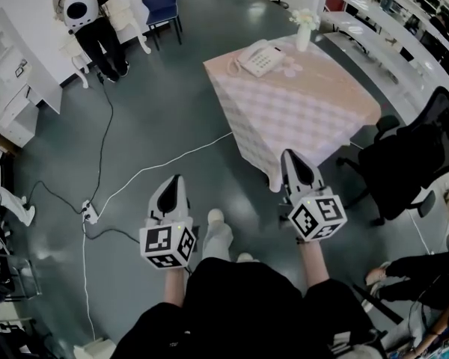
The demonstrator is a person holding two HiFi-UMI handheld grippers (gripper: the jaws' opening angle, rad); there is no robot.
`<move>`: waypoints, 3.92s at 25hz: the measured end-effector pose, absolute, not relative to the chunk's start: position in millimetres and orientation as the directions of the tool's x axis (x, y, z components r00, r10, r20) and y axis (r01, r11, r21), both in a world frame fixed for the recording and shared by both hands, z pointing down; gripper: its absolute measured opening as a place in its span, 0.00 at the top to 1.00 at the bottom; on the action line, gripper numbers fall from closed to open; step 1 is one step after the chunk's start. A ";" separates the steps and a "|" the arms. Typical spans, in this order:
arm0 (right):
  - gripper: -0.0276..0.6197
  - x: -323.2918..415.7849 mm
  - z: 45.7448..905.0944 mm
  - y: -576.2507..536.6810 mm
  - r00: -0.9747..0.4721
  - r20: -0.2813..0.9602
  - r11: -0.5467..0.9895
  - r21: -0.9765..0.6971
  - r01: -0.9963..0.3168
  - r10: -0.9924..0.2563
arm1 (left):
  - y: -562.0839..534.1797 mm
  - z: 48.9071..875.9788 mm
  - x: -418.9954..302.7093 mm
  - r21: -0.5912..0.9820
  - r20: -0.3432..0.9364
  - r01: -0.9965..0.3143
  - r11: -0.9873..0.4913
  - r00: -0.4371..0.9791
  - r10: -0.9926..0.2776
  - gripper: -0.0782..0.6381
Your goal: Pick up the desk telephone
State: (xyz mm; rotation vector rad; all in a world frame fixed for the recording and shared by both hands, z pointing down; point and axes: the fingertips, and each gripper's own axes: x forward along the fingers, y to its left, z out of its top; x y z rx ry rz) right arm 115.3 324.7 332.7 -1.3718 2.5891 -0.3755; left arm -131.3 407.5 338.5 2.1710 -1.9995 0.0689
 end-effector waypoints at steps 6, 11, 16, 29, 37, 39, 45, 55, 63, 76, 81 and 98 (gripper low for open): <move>0.97 96.2 342.6 275.6 -0.532 -0.028 0.513 -0.312 -0.799 -0.846 | 351.0 346.2 -148.6 0.117 0.168 -0.988 -0.102 0.121 -0.978 0.89; 0.97 78.6 348.7 227.7 -0.492 -0.008 0.469 -0.314 -0.825 -0.871 | 292.8 350.8 -166.5 0.120 0.181 -0.981 -0.152 0.172 -0.968 0.89; 0.97 54.1 352.2 182.4 -0.453 0.008 0.427 -0.316 -0.847 -0.891 | 234.7 353.3 -193.1 0.127 0.191 -0.973 -0.195 0.217 -0.957 0.89; 0.97 16.5 370.2 86.7 -0.321 0.023 0.294 -0.348 -0.890 -0.947 | 115.1 367.5 -243.0 0.144 0.199 -0.946 -0.289 0.314 -0.929 0.89; 0.97 18.3 386.3 66.1 -0.262 0.056 0.224 -0.364 -0.904 -0.964 | 81.9 383.9 -236.5 0.171 0.220 -0.922 -0.347 0.379 -0.899 0.89; 0.97 18.4 388.4 60.1 -0.254 0.060 0.215 -0.366 -0.905 -0.965 | 74.0 386.9 -232.9 0.174 0.227 -0.917 -0.360 0.393 -0.891 0.89; 0.97 21.8 396.0 34.4 -0.231 0.069 0.189 -0.375 -0.908 -0.971 | 47.2 394.0 -228.3 0.176 0.236 -0.907 -0.382 0.415 -0.879 0.89; 0.97 26.2 405.0 -44.2 -0.193 0.062 0.154 -0.395 -0.906 -0.979 | -41.1 398.9 -220.7 0.173 0.228 -0.889 -0.423 0.454 -0.861 0.89; 0.97 49.3 418.8 -110.8 -0.139 0.106 0.081 -0.423 -0.902 -0.985 | -121.6 408.4 -194.3 0.186 0.252 -0.859 -0.476 0.510 -0.822 0.89; 0.97 96.5 451.0 -189.8 -0.053 0.185 -0.048 -0.502 -0.864 -0.981 | -227.1 430.0 -137.7 0.206 0.311 -0.791 -0.575 0.610 -0.728 0.89; 0.97 103.9 468.0 -208.1 -0.048 0.224 -0.074 -0.504 -0.861 -0.973 | -255.1 445.1 -116.5 0.212 0.341 -0.764 -0.610 0.643 -0.686 0.89; 0.97 124.1 523.6 -255.0 -0.039 0.330 -0.175 -0.594 -0.785 -0.943 | -327.3 508.6 -56.0 0.277 0.510 -0.671 -0.687 0.709 -0.487 0.89</move>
